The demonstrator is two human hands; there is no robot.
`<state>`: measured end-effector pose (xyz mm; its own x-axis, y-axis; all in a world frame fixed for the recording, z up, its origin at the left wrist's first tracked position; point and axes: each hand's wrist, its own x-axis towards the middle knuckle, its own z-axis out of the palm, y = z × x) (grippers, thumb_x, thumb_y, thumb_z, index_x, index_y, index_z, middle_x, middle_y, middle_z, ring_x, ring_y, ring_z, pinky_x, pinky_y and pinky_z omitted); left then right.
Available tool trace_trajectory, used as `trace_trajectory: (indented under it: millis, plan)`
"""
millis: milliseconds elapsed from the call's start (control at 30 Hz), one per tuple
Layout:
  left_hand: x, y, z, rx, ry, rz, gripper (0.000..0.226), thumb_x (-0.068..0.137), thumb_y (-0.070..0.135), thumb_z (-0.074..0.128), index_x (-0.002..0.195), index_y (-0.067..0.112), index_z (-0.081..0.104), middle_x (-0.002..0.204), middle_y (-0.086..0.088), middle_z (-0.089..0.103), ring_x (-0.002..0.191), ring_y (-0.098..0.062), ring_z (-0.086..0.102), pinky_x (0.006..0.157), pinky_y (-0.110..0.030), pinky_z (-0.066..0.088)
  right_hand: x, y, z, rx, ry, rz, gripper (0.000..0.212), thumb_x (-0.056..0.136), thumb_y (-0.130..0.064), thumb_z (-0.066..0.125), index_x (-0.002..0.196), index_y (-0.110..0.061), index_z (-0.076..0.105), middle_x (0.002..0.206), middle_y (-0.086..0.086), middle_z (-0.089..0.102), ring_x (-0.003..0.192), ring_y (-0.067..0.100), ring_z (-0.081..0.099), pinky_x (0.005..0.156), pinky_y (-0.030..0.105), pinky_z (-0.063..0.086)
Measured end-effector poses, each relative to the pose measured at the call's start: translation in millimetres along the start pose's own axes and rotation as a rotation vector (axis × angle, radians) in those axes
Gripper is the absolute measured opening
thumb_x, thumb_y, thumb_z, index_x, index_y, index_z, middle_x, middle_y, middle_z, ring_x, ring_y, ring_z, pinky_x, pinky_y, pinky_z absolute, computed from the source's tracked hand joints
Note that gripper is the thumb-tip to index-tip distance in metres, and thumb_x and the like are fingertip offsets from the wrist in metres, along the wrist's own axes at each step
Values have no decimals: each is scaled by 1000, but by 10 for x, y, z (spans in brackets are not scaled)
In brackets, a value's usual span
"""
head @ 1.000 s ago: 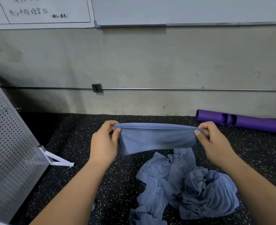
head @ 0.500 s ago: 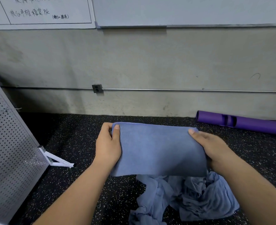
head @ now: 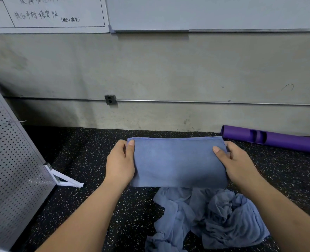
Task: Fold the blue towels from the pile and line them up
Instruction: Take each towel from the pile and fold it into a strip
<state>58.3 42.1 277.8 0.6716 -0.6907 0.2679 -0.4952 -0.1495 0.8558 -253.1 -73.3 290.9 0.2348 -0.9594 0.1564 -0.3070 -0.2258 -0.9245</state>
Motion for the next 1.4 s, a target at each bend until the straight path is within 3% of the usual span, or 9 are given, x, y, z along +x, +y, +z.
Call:
trace_trajectory:
  millis: [167,333,500,667,800,933,1067,1167,1400]
  plan:
    - [-9,-61,62,-162,-65,-204,31,102,50,63,98,20,68,96,3,71,89,-15,66,73,-35,49,11,36,55,35,86,66,20,100,-39,71,117,-29,70,106,-4,74,93,10,70,70,28,49]
    - [23,-104,50,-337,-275,-411,33,95,34,79,123,29,64,108,-7,75,99,-20,70,81,-37,55,85,164,-25,133,-32,171,29,100,-36,73,126,-48,68,102,8,79,97,23,75,85,40,61]
    - [99,-199,-8,-420,-319,-333,33,97,6,74,120,31,73,91,-8,76,82,-17,69,70,-30,54,89,144,-148,241,-174,154,23,102,-10,67,114,-24,79,89,1,79,72,10,69,61,20,52]
    - [100,-189,-23,-323,-253,-188,23,99,10,73,111,30,77,74,-2,70,66,-11,57,63,-25,47,138,224,-183,202,-60,79,15,97,-14,74,106,-24,83,104,3,82,99,18,76,87,31,54]
    - [83,-182,-19,-208,-258,-74,19,101,15,72,108,32,78,68,0,62,49,-5,43,52,-24,40,143,216,-157,190,-50,80,16,98,-17,74,109,-26,83,103,0,82,99,14,76,80,23,55]
    - [98,-190,-34,-310,-290,-129,22,101,11,71,112,29,79,82,-18,66,67,-12,55,61,-21,46,123,209,-181,205,-150,105,34,91,-8,79,120,-27,78,105,0,82,99,14,78,75,17,58]
    - [75,-205,-46,-338,-401,-150,30,91,5,82,111,27,81,89,-8,75,83,-12,67,82,-23,59,136,251,-198,81,-153,80,42,86,-4,84,118,-32,79,103,-6,82,102,14,76,81,20,61]
    - [62,-220,-45,-273,-401,-127,30,90,0,81,107,25,82,83,-7,73,79,-12,66,77,-23,58,158,296,-212,-29,-125,41,40,85,-9,87,113,-37,81,104,-10,81,103,9,73,90,25,59]
    - [111,-310,5,-130,-414,-67,35,85,13,89,111,35,78,99,-1,79,90,-16,74,86,-33,62,187,362,-207,-316,-62,-63,35,82,-23,91,106,-46,78,87,-10,71,82,12,65,74,30,55]
